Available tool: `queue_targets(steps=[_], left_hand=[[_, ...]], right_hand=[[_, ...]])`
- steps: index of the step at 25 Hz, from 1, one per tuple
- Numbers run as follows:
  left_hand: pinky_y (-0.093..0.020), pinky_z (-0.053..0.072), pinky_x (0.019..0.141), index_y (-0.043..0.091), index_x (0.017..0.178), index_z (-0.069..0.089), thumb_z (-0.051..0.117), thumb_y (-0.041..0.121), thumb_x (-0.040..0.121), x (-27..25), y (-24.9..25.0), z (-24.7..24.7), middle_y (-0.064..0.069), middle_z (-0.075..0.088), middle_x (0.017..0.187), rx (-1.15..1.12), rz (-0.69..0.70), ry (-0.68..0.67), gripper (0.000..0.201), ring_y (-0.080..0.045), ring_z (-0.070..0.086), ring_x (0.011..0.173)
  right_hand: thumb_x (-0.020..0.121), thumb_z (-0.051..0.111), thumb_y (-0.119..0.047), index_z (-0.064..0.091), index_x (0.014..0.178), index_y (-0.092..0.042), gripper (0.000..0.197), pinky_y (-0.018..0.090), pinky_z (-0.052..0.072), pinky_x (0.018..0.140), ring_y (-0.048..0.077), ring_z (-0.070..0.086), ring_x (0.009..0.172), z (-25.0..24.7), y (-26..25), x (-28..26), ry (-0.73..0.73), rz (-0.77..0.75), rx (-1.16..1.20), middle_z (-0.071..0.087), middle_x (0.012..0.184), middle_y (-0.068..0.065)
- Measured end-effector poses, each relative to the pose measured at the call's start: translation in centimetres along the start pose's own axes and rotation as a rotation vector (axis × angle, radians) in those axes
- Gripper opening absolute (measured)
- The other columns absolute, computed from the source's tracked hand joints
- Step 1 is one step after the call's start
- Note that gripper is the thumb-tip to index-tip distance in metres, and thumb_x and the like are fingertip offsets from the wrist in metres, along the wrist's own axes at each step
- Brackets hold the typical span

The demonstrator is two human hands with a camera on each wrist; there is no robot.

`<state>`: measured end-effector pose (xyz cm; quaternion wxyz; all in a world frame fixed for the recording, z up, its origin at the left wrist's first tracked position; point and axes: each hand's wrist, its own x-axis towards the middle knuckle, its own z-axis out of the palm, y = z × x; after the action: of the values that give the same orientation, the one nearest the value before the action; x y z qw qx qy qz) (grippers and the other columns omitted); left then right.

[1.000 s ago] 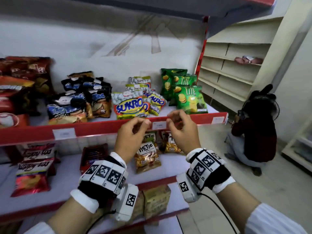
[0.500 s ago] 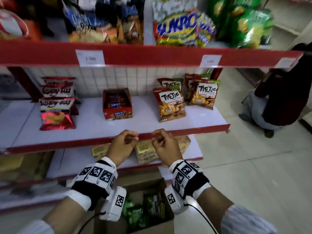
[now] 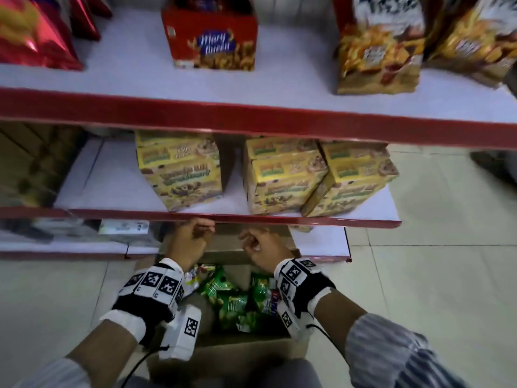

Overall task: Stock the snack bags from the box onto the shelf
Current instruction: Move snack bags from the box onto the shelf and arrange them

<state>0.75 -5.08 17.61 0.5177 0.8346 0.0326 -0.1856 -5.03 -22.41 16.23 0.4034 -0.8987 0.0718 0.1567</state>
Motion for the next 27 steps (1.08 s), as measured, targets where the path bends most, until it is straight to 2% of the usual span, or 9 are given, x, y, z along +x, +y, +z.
queue_targets(steps=[2, 5, 10, 14, 16, 18, 20, 24, 27], left_hand=[[-0.036, 0.046, 0.090, -0.001, 0.100, 0.065, 0.056, -0.004, 0.089, 1.3, -4.8, 1.4, -0.011, 0.062, 0.095, 0.006, -0.025, 0.014, 0.014, -0.022, 0.056, 0.093], [-0.031, 0.044, 0.084, 0.003, 0.096, 0.063, 0.056, -0.005, 0.088, 3.8, -12.0, 3.5, -0.012, 0.062, 0.094, 0.003, -0.045, 0.028, 0.014, -0.023, 0.056, 0.092], [-0.040, 0.047, 0.091, -0.005, 0.102, 0.062, 0.052, -0.010, 0.089, 6.8, -21.7, 6.7, -0.014, 0.063, 0.098, -0.052, -0.033, 0.034, 0.017, -0.028, 0.059, 0.094], [-0.013, 0.047, 0.065, -0.004, 0.104, 0.062, 0.053, -0.008, 0.090, 9.1, -26.2, 7.6, -0.006, 0.060, 0.082, -0.066, 0.008, 0.025, 0.017, -0.018, 0.059, 0.074], [-0.011, 0.047, 0.062, -0.002, 0.104, 0.062, 0.053, -0.007, 0.090, 9.6, -27.2, 7.4, -0.003, 0.059, 0.080, -0.102, 0.027, 0.029, 0.017, -0.014, 0.058, 0.073], [-0.016, 0.046, 0.066, -0.001, 0.103, 0.061, 0.053, -0.006, 0.090, 10.0, -27.7, 7.1, -0.002, 0.059, 0.080, -0.119, 0.039, 0.042, 0.017, -0.017, 0.058, 0.077], [-0.021, 0.045, 0.071, 0.006, 0.099, 0.060, 0.055, -0.005, 0.089, 10.2, -27.6, 6.8, -0.001, 0.059, 0.081, -0.124, 0.031, 0.043, 0.015, -0.020, 0.057, 0.085], [-0.034, 0.046, 0.086, 0.015, 0.098, 0.059, 0.062, 0.011, 0.089, 9.5, -26.0, 5.7, -0.008, 0.061, 0.098, -0.116, -0.010, -0.020, 0.011, -0.024, 0.060, 0.097], [-0.019, 0.046, 0.079, 0.011, 0.110, 0.059, 0.066, 0.028, 0.085, 8.7, -25.2, 4.4, -0.008, 0.062, 0.107, -0.091, 0.032, -0.026, 0.031, -0.013, 0.060, 0.094]], right_hand=[[0.088, 0.053, -0.012, 0.061, 0.112, -0.014, 0.025, 0.032, 0.049, 0.082, 0.023, 0.062, 0.089, 3.6, 4.0, 1.9, -0.112, -0.001, -0.038, 0.068, 0.099, 0.009], [0.090, 0.053, -0.017, 0.056, 0.121, -0.016, 0.031, 0.031, 0.047, 0.080, 0.029, 0.061, 0.096, 8.9, 10.3, 5.1, -0.212, 0.018, -0.170, 0.067, 0.105, 0.013], [0.093, 0.054, -0.026, 0.040, 0.139, -0.018, 0.049, 0.031, 0.041, 0.095, 0.028, 0.051, 0.120, 18.2, 19.4, 9.1, -0.441, 0.170, -0.374, 0.052, 0.135, 0.011], [0.096, 0.051, -0.026, 0.023, 0.149, -0.013, 0.060, 0.037, 0.036, 0.106, 0.031, 0.037, 0.134, 24.7, 24.8, 12.6, -0.592, 0.223, -0.510, 0.031, 0.151, 0.013], [0.097, 0.051, -0.027, 0.018, 0.150, -0.009, 0.065, 0.039, 0.031, 0.111, 0.031, 0.032, 0.138, 26.8, 26.4, 13.4, -0.615, 0.260, -0.538, 0.025, 0.154, 0.014], [0.095, 0.054, -0.022, 0.026, 0.146, -0.003, 0.061, 0.039, 0.030, 0.111, 0.032, 0.032, 0.138, 28.6, 27.0, 13.4, -0.621, 0.276, -0.526, 0.029, 0.151, 0.019], [0.093, 0.057, -0.018, 0.046, 0.135, -0.003, 0.046, 0.042, 0.037, 0.105, 0.035, 0.044, 0.129, 29.4, 26.8, 12.9, -0.582, 0.287, -0.514, 0.046, 0.140, 0.021], [0.087, 0.065, -0.025, 0.066, 0.112, -0.003, 0.033, 0.031, 0.043, 0.082, 0.028, 0.059, 0.097, 26.5, 23.4, 12.8, -0.707, 0.160, -0.435, 0.064, 0.115, 0.016], [0.075, 0.075, -0.039, 0.070, 0.108, -0.017, 0.040, 0.021, 0.037, 0.075, 0.009, 0.054, 0.088, 20.8, 19.2, 12.7, -0.595, 0.098, -0.300, 0.063, 0.095, -0.007]])
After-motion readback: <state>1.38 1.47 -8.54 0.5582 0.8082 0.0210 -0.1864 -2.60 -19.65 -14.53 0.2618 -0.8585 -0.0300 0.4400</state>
